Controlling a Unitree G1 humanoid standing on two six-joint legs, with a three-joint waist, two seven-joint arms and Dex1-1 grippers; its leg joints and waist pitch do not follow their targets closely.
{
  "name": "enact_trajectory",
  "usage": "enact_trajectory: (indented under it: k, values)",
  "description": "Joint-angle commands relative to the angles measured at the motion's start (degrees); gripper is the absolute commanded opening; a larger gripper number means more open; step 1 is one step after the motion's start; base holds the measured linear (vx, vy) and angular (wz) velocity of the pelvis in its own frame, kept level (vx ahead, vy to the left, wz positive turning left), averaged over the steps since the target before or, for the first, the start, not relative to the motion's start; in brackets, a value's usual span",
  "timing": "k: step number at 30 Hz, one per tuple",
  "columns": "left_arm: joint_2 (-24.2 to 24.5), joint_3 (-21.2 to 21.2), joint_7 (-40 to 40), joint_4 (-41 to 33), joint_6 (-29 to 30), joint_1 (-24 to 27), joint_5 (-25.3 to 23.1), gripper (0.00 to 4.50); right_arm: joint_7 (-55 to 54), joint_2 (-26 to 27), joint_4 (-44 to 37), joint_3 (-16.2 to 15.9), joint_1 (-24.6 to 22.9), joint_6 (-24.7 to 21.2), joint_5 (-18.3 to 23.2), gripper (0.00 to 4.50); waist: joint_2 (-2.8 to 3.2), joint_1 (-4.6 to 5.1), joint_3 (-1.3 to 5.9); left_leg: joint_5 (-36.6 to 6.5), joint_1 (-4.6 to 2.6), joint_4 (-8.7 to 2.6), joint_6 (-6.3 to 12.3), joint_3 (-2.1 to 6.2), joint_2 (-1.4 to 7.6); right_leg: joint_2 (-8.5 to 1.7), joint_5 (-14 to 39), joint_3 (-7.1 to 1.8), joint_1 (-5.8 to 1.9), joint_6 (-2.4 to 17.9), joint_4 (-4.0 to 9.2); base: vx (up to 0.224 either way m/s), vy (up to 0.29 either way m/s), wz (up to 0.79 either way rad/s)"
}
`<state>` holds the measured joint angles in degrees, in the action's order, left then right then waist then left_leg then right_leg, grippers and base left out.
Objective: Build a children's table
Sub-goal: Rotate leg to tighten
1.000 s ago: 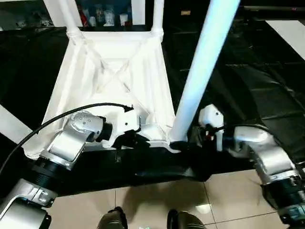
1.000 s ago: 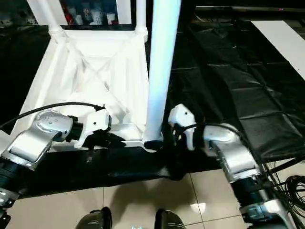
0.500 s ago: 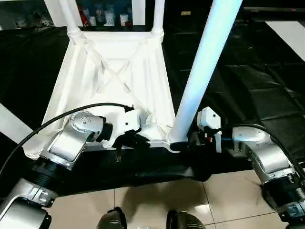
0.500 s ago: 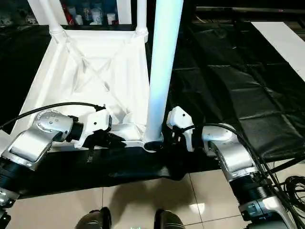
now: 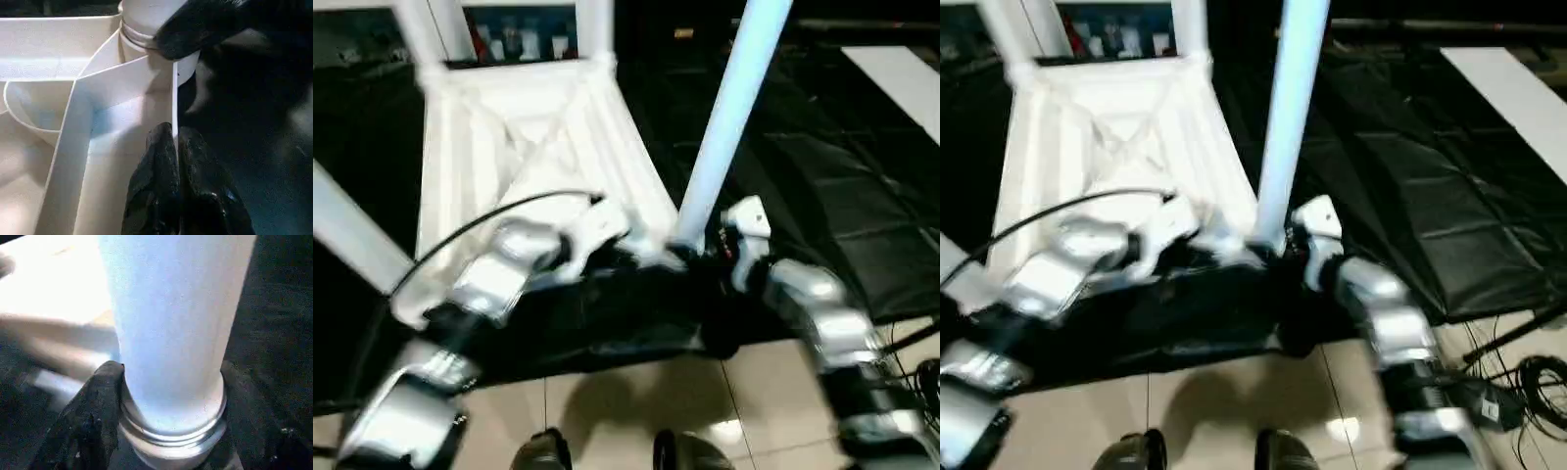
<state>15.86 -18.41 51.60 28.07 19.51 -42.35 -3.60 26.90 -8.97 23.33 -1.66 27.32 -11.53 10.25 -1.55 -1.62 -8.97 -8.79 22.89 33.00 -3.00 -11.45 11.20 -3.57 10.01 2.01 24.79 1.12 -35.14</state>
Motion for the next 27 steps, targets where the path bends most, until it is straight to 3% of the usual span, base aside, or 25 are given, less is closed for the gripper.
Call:
enact_trajectory:
  k: [1, 6, 10, 12, 13, 15, 20, 21, 23, 24, 25, 26, 27]
  values:
    - [-3.8, -0.8, -5.5, 4.5, 1.5, 0.2, -0.6, 0.0, -10.6, 4.4, 4.4, 1.2, 0.6, -0.8, -0.1, 2.65, -0.1, 0.14, 3.97, -12.6, -1.63, -3.73, 0.49, 0.93, 1.46, -3.94, 20.3, -2.46, -2.52, 9.7, 5.52, 0.0, 0.0, 0.0]
    - [-7.2, -2.5, -7.1, 7.8, 1.4, -0.5, -2.3, 0.0, -15.7, 7.6, 7.6, -0.8, 1.6, 0.8, -4.5, 2.65, 0.15, 0.2, 3.74, -15.7, -1.71, -4.15, -0.04, 1.13, 1.51, -3.85, 21.7, -2.42, -2.15, 8.2, 5.93, 0.0, 0.0, 0.0]
    - [-7.4, -3.0, -6.7, 9.1, 1.2, -0.8, -3.0, 0.0, -13.7, 8.6, 6.1, 0.0, 0.9, 1.3, -3.5, 2.65, 0.08, 0.15, 3.68, -17.3, -1.76, -4.38, 0.26, 1.28, 1.58, -3.91, 22.1, -2.45, -2.26, 7.7, 6.05, 0.0, 0.0, 0.0]
    - [-7.2, -3.2, -6.4, 9.7, 1.0, -0.9, -3.2, 0.0, -12.2, 8.9, 4.8, 0.7, 0.5, 1.5, -1.8, 2.65, 0.02, 0.13, 3.34, -19.2, -2.06, -4.65, 0.33, 1.36, 1.63, -4.05, 24.7, -2.42, -2.1, 7.3, 6.47, 0.0, 0.0, 0.0]
    - [-7.1, -3.1, -6.4, 9.8, 0.9, -0.9, -3.3, 0.0, -12.1, 8.9, 4.4, 0.7, 0.4, 1.8, -1.7, 3.2, 0.06, 0.19, 3.32, -19.6, -2.21, -4.73, 0.24, 1.41, 1.65, -4.1, 25.6, -2.37, -2.1, 7.2, 6.61, 0.0, 0.0, 0.0]
    - [-6.5, -3.1, -5.9, 9.6, 0.7, -0.8, -3.4, 0.0, -11.5, 8.4, 3.0, 0.6, 0.2, 2.2, -1.4, 3.34, -0.1, 0.14, 3.64, -18.0, -2.16, -4.9, 0.39, 1.45, 1.68, -4.24, 24.5, -2.39, -2.53, 7.1, 6.64, 0.0, 0.0, 0.0]
    - [-4.6, -3.1, -4.2, 8.4, -0.1, -0.1, -4.2, 0.0, -8.5, 6.0, -1.0, 0.4, -0.2, 1.4, -0.5, 3.8, -0.38, 0.07, 3.49, -15.4, -1.93, -4.93, 1.81, 1.17, 1.74, -4.14, 21.1, -2.53, -2.59, 8.0, 6.41, 0.0, 0.0, 0.0]
    - [-3.8, -3.1, -3.6, 7.3, 0.1, 0.4, -4.3, 0.0, -5.1, 3.9, -2.9, -0.2, -0.4, -0.1, 0.2, 3.85, -0.76, -0.05, 3.45, -14.9, -1.9, -4.93, 1.89, 1.22, 1.75, -4.1, 20.8, -2.45, -2.87, 7.9, 6.39, 0.0, 0.0, 0.0]
    - [-1.5, -3.2, -2.0, 4.6, 0.1, 2.0, -4.1, 0.0, 8.4, -4.7, -9.7, -2.7, -2.3, -5.5, 2.9, 4.14, -0.65, -0.31, 3.49, -12.7, -1.68, -4.8, 3.28, 1.19, 1.79, -3.98, 18.2, -2.45, -3.31, 7.8, 6.1, 0.0, 0.0, 0.0]
    - [-1.0, -3.2, -1.6, 4.0, 0.1, 2.4, -4.1, 0.0, 11.5, -7.0, -11.3, -3.4, -3.0, -6.0, 3.1, 4.23, -0.82, -0.37, 3.55, -11.7, -1.53, -4.64, 3.76, 1.15, 1.84, -3.92, 16.6, -2.5, -3.51, 7.9, 5.93, 0.0, 0.0, 0.0]
    - [-0.6, -3.3, -1.2, 3.5, 0.0, 2.7, -4.1, 0.0, 13.9, -9.0, -12.5, -4.1, -3.7, -6.1, 3.0, 4.23, -0.63, -0.4, 3.52, -11.7, -1.67, -4.53, 4.61, 0.97, 1.94, -3.92, 15.4, -2.55, -3.07, 8.4, 5.91, 0.0, 0.0, 0.0]
    - [0.1, -3.4, -0.4, 2.5, 0.0, 3.2, -4.0, 0.0, 17.2, -11.9, -13.9, -4.7, -4.6, -5.5, 2.9, 4.32, -0.76, -0.41, 3.5, -11.7, -1.6, -4.47, 4.72, 0.97, 1.91, -4.01, 15.4, -2.53, -3.22, 8.6, 5.87, 0.0, 0.0, 0.0]
    - [1.4, -3.7, 1.3, 0.5, 0.0, 4.1, -3.8, 0.0, 20.8, -16.0, -15.0, -4.7, -5.7, -5.1, 2.7, 4.42, -0.91, -0.1, 3.46, -11.0, -0.83, -4.54, 4.87, 1.21, 1.69, -4.15, 16.2, -2.35, -3.72, 8.6, 5.69, 0.0, 0.0, 0.0]
